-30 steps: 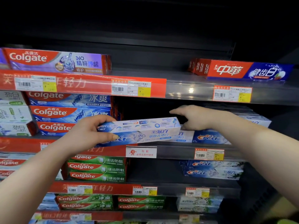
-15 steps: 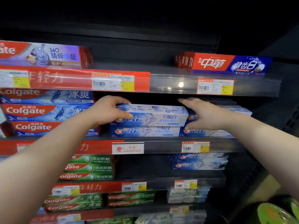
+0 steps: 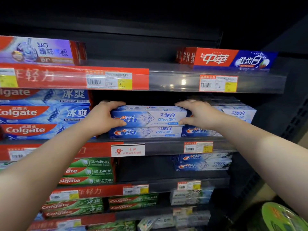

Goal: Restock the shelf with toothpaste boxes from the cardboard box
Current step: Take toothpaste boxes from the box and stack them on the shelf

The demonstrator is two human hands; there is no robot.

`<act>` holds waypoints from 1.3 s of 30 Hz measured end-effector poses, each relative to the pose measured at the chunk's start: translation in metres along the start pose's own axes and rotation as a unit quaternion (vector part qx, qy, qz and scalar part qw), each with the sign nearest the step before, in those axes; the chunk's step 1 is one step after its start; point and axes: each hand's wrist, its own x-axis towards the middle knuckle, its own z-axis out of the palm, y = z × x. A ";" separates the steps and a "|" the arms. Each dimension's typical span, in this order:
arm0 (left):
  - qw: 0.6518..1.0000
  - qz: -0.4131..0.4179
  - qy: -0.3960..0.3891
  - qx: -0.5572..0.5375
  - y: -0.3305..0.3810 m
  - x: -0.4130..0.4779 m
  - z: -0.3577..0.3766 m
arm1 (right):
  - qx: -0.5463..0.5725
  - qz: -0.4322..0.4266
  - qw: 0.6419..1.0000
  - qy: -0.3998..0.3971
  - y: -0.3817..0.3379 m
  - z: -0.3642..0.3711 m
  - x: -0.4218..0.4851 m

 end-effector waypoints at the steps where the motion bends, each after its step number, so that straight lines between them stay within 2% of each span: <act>1: 1.000 -0.002 0.003 0.000 -0.001 0.001 0.001 | 0.001 -0.001 1.000 0.001 0.000 0.000 0.001; 13: 1.000 -0.016 0.021 -0.001 -0.004 0.001 0.001 | 0.011 -0.001 1.000 0.012 -0.002 0.005 0.005; 26: 0.998 -0.049 0.037 -0.013 -0.003 -0.005 0.004 | -0.037 0.014 0.999 -0.015 -0.007 0.003 0.003; 39: 0.996 -0.051 0.065 -0.035 -0.009 -0.011 0.012 | -0.072 0.028 0.997 -0.001 -0.013 0.008 0.001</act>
